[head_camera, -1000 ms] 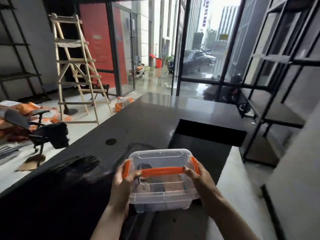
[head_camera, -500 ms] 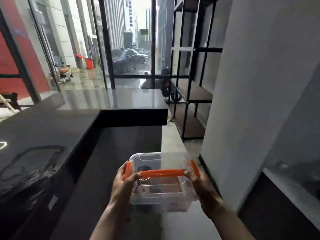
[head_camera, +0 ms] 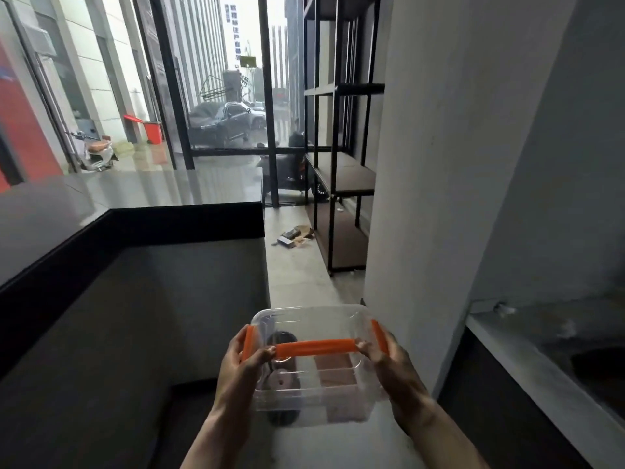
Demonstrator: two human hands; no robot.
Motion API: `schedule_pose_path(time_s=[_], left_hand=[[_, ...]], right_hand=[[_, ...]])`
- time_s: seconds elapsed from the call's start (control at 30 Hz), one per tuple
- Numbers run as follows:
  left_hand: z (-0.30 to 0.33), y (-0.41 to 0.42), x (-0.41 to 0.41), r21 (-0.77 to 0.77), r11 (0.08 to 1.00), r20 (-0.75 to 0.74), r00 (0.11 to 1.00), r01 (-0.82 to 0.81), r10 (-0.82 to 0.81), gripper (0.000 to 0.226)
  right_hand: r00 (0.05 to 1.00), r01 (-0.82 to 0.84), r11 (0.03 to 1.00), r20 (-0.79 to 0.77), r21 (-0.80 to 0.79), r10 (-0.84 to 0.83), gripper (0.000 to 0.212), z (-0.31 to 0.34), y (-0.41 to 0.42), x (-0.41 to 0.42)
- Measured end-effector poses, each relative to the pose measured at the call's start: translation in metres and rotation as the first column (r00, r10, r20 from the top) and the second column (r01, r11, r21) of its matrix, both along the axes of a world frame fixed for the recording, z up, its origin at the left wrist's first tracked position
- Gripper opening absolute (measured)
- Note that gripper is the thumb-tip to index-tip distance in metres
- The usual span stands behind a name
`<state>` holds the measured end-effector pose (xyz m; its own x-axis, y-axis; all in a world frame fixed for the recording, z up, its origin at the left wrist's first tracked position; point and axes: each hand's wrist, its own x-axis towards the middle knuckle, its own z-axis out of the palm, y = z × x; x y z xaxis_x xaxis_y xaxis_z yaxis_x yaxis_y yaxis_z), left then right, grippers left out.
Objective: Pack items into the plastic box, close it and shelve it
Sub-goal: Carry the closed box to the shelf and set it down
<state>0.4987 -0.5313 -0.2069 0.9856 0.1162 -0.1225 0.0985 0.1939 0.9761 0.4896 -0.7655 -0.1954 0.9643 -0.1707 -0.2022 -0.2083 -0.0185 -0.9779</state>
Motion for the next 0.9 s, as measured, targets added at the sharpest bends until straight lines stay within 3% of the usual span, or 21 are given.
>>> schedule_pose_path(time_s=[0.43,0.67,0.77,0.9], left_hand=[[-0.006,-0.037,0.1,0.006,1.0,0.084,0.996,0.021,-0.021,0.091],[-0.035,-0.042,0.251,-0.034,0.996,0.092,0.993,0.077,-0.074,0.088],[-0.038,-0.039,0.337,-0.047,0.996,0.076,0.995,0.071,-0.067,0.102],[-0.029,-0.036,0.454,-0.047,0.999,0.064,0.998,0.007,-0.004,0.087]], right_hand=[[0.999,0.008,0.999,0.044,-0.033,-0.006,0.068,-0.003,-0.039,0.092],[0.997,0.066,0.988,0.045,-0.138,-0.061,0.065,-0.025,-0.04,0.234],[0.995,0.102,0.985,0.024,-0.141,-0.099,0.065,-0.027,-0.038,0.319],[0.992,0.122,0.98,-0.006,-0.159,-0.125,0.069,-0.02,-0.037,0.433]])
